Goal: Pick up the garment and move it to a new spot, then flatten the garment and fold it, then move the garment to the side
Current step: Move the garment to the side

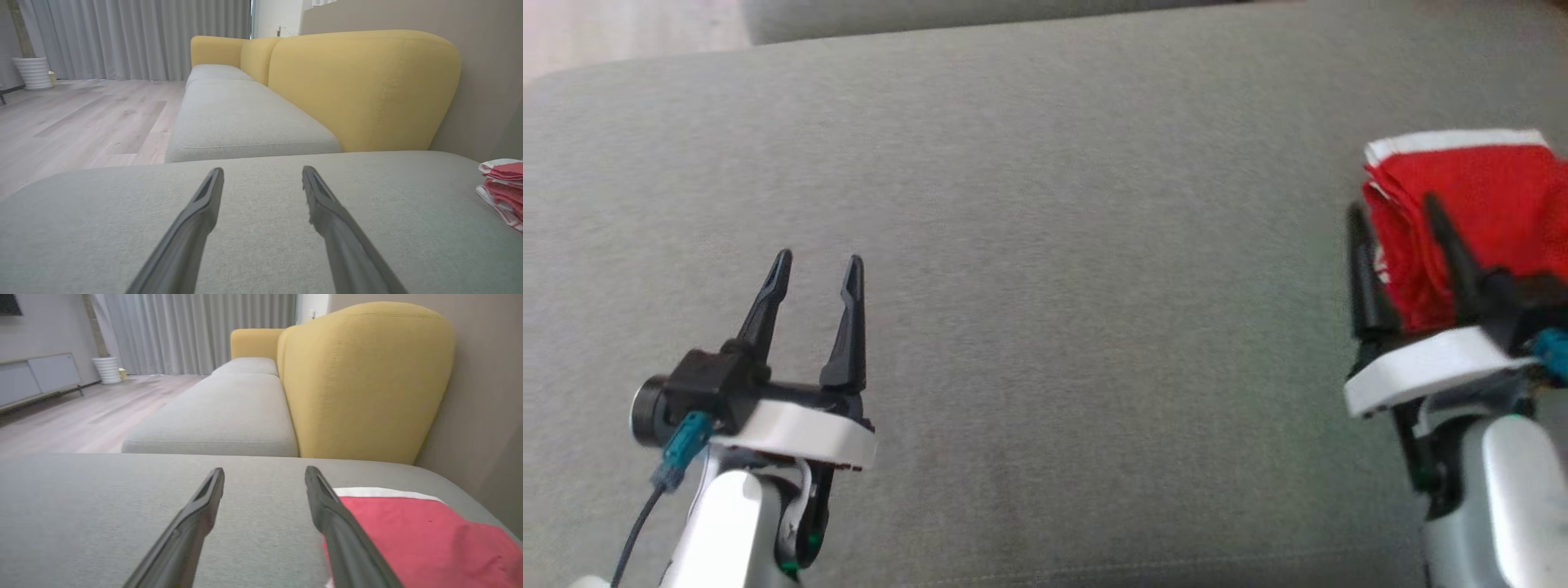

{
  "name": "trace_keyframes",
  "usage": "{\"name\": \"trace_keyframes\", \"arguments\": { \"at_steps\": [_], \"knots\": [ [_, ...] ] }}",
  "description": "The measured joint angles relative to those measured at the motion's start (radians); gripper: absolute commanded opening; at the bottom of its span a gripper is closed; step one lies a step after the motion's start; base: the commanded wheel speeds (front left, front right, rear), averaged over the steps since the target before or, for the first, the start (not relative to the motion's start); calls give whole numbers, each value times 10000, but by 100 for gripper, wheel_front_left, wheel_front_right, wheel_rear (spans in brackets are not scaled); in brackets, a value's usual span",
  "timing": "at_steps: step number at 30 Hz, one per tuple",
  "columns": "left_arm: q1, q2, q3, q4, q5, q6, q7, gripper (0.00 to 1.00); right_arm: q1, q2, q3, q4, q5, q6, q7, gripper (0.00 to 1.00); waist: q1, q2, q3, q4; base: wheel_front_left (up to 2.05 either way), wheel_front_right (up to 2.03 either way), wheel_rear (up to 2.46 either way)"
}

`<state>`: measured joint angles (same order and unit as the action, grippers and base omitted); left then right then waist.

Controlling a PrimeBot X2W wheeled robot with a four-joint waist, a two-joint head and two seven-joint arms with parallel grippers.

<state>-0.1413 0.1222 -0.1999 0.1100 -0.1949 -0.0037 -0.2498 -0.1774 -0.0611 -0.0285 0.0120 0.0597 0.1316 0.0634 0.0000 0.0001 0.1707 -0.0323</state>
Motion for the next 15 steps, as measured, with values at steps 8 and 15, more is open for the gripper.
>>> {"name": "trace_keyframes", "arguments": {
  "at_steps": [8, 15],
  "knots": [
    [342, 90, 196, 75, 0, 140, 0, 100, 418, 77, 520, 67, 330, 0, -228, 100, 0, 0, -407, 645, 0, 0, 0],
    [942, 134, 167, 171, 0, 140, 0, 100, 1205, 90, 468, 224, 677, 0, -297, 100, 0, 0, -1004, 901, 0, 0, 0]
  ]
}}
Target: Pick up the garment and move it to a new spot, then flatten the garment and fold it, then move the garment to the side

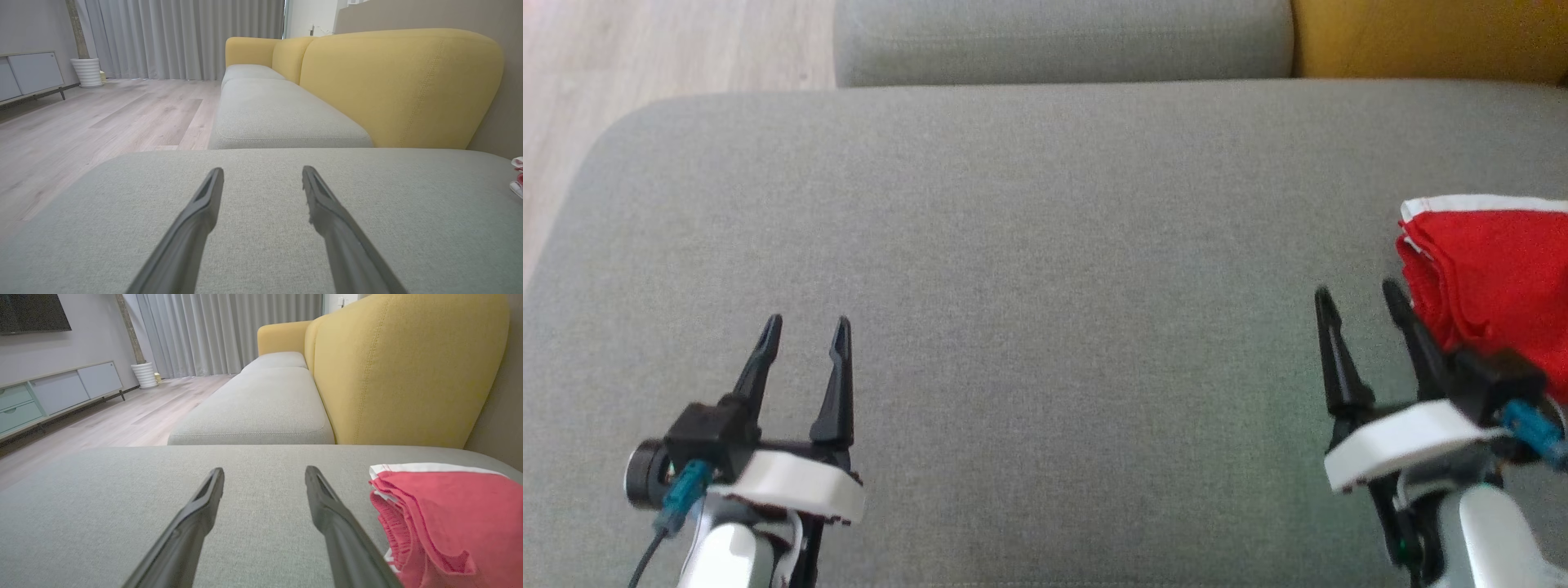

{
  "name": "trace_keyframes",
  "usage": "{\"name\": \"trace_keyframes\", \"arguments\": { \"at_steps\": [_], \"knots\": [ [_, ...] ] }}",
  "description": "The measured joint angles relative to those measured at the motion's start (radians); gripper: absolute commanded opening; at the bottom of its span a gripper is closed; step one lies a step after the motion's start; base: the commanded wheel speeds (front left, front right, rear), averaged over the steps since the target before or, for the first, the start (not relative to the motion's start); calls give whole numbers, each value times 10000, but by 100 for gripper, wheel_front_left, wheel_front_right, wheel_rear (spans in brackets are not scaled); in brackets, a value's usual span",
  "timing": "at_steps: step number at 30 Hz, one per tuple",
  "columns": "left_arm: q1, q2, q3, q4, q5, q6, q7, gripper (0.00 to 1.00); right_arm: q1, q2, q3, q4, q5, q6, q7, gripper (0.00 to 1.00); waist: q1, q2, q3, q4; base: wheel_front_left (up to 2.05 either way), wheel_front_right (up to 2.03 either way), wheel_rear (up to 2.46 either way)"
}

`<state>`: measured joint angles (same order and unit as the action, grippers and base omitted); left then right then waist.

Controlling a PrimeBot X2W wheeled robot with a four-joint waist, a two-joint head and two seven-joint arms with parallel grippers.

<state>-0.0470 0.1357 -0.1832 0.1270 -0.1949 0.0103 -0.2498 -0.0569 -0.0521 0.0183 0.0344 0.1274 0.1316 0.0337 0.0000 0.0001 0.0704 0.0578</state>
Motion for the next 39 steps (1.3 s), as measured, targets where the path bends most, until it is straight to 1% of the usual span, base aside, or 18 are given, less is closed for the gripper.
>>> {"name": "trace_keyframes", "arguments": {
  "at_steps": [13, 23, 39],
  "knots": [
    [900, 213, -276, 19, 0, 75, 134, 100, 1557, 46, -274, -437, 221, 0, 42, 100, 0, 0, -892, 7, 0, 0, 0],
    [1075, 259, -305, -52, -100, 75, 357, 100, 1665, 54, -263, -700, 209, 0, 194, 100, 0, 0, -974, -39, 0, 0, 0],
    [1074, 382, -355, -54, -192, 167, 368, 100, 1666, 56, -267, -750, 222, 0, 249, 100, 0, 0, -943, -62, 0, 0, 0]
  ]
}}
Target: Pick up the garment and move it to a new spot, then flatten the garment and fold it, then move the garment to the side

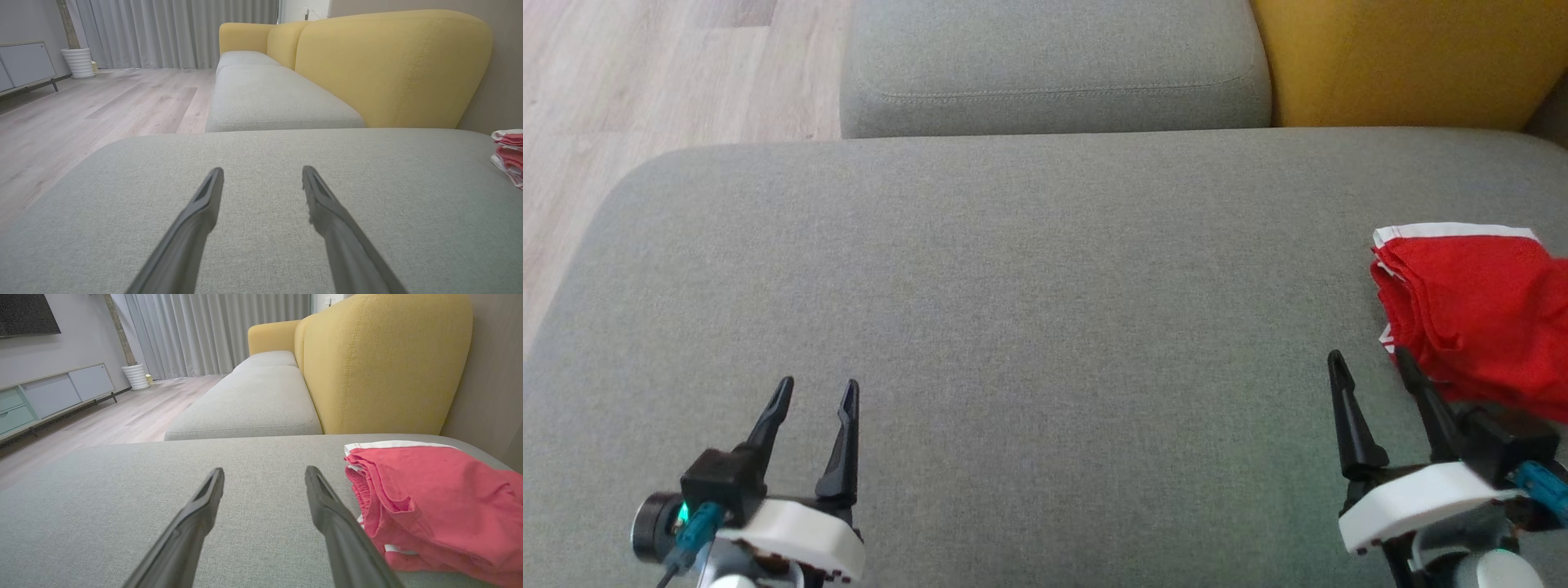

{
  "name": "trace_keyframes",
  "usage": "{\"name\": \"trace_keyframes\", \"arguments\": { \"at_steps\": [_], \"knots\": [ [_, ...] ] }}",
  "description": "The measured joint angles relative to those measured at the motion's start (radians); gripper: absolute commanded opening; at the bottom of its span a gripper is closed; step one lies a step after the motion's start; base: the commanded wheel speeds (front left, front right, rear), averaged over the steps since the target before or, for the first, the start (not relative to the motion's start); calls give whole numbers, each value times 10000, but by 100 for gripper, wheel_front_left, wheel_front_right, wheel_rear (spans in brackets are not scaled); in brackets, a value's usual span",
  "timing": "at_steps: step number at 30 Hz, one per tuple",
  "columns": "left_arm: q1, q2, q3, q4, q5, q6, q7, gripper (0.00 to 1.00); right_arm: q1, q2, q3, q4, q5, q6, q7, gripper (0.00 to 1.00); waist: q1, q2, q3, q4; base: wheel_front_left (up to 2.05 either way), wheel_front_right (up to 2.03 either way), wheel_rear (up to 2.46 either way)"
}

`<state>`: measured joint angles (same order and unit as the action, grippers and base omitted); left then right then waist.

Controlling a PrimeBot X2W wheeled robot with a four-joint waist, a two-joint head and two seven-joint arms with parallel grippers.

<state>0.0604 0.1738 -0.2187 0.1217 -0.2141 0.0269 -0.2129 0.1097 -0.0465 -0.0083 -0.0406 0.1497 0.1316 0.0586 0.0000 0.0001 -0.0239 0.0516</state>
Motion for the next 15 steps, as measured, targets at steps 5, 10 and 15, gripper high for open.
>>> {"name": "trace_keyframes", "arguments": {
  "at_steps": [5, 10, 15],
  "knots": [
    [-1, 17, -36, 0, -13, 8, 0, 100, 1, 0, -10, 2, 0, 0, 0, 100, 0, 0, 12, -1, 0, 0, 0],
    [-2, 40, -82, 0, -13, 82, 0, 100, 1, 0, -12, 0, 2, 0, 0, 100, 0, 0, 19, 23, 0, 0, 0],
    [85, -33, -171, 418, -15, 79, 0, 0, 85, 2, 21, 426, 0, 0, 2, 0, 0, 0, 19, 30, 0, 0, 0]
  ]
}}
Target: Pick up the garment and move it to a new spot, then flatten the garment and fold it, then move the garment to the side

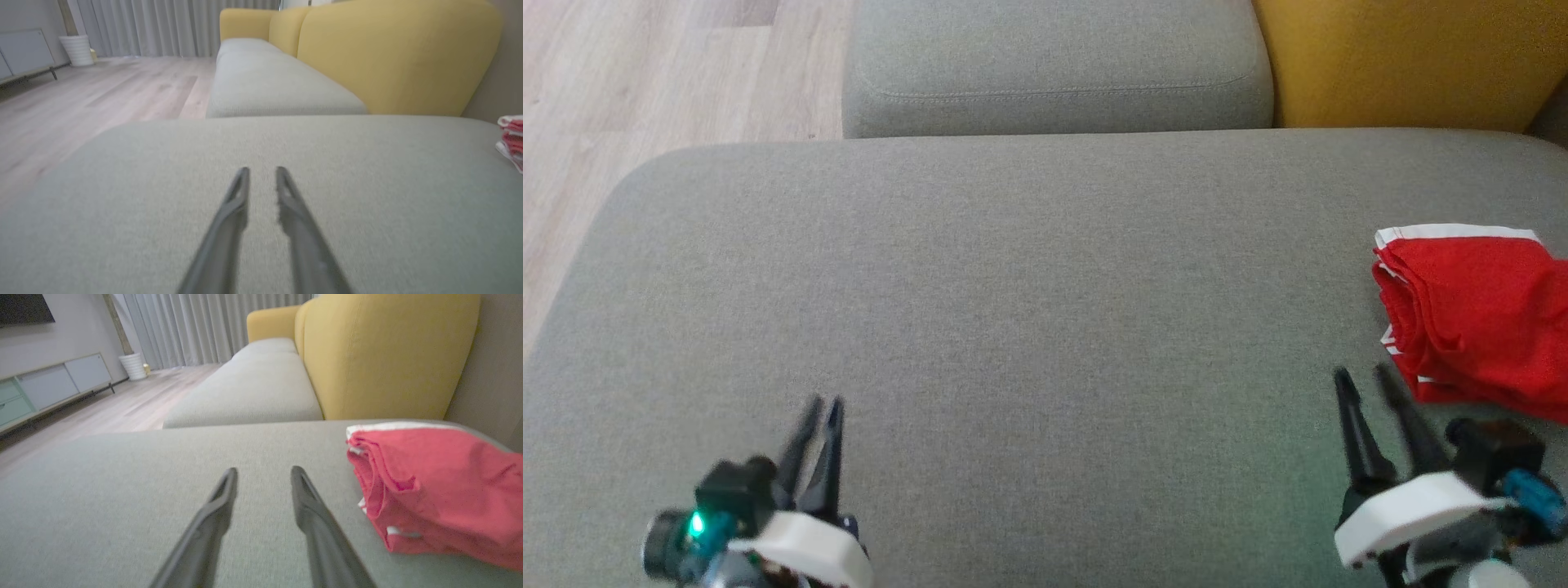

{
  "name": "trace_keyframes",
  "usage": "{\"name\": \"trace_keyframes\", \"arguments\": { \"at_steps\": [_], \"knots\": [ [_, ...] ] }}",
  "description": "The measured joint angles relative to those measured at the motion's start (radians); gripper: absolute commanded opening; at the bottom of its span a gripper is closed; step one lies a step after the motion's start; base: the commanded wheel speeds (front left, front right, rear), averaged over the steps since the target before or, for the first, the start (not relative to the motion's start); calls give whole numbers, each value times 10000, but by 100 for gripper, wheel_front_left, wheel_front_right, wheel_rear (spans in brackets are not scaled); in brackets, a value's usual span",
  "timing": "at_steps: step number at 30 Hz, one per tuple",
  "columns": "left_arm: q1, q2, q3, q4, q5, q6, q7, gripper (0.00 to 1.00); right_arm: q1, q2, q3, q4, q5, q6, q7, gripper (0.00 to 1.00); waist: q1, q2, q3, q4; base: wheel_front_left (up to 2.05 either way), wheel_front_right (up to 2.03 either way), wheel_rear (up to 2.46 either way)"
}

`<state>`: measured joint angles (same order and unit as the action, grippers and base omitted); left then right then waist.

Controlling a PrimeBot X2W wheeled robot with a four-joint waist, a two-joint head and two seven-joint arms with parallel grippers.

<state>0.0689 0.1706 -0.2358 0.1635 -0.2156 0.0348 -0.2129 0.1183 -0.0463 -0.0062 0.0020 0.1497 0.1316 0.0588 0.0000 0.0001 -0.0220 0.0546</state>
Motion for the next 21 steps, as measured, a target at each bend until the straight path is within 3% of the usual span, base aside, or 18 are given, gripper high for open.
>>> {"name": "trace_keyframes", "arguments": {
  "at_steps": [21],
  "knots": [
    [226, -205, 313, 328, -2115, -186, 464, 0, 135, -2, -10, 554, 2276, 0, 0, 0, 0, 0, 40, -87, 0, 0, 0]
  ]
}}
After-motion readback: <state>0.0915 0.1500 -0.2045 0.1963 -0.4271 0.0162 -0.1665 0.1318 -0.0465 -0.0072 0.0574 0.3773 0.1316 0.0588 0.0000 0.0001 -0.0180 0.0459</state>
